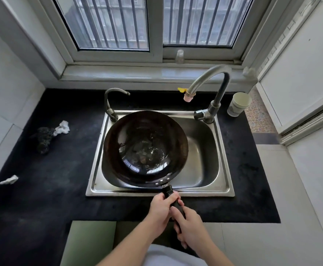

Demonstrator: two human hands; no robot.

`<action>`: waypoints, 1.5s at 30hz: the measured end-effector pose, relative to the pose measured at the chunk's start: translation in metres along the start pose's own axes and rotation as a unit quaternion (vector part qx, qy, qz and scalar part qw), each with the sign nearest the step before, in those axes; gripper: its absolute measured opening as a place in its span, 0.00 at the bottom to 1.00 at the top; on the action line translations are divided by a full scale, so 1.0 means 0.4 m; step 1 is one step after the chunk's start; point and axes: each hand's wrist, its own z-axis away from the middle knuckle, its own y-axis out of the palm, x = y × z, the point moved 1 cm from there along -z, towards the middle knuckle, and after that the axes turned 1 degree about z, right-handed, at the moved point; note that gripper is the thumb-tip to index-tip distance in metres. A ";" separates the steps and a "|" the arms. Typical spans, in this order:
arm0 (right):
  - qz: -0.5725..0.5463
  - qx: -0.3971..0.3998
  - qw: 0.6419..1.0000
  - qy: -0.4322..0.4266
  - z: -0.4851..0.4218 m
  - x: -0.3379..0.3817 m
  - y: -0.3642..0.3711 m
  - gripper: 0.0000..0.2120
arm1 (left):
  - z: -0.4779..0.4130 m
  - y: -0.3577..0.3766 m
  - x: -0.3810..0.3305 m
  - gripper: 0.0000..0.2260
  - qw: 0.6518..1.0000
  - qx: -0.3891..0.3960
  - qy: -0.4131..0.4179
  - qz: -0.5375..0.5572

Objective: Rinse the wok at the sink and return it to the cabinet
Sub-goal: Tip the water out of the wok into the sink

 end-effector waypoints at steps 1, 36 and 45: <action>0.008 -0.005 1.000 0.000 0.006 -0.008 0.003 0.13 | 0.001 -0.005 0.008 0.05 1.000 0.002 -0.003 0.009; 0.111 -0.088 0.989 -0.046 0.078 -0.023 0.090 0.14 | 0.040 -0.068 0.030 0.05 0.994 0.076 0.011 0.076; 0.184 -0.180 0.966 -0.023 0.072 0.000 0.099 0.22 | 0.032 -0.048 0.045 0.02 0.995 0.059 0.029 0.076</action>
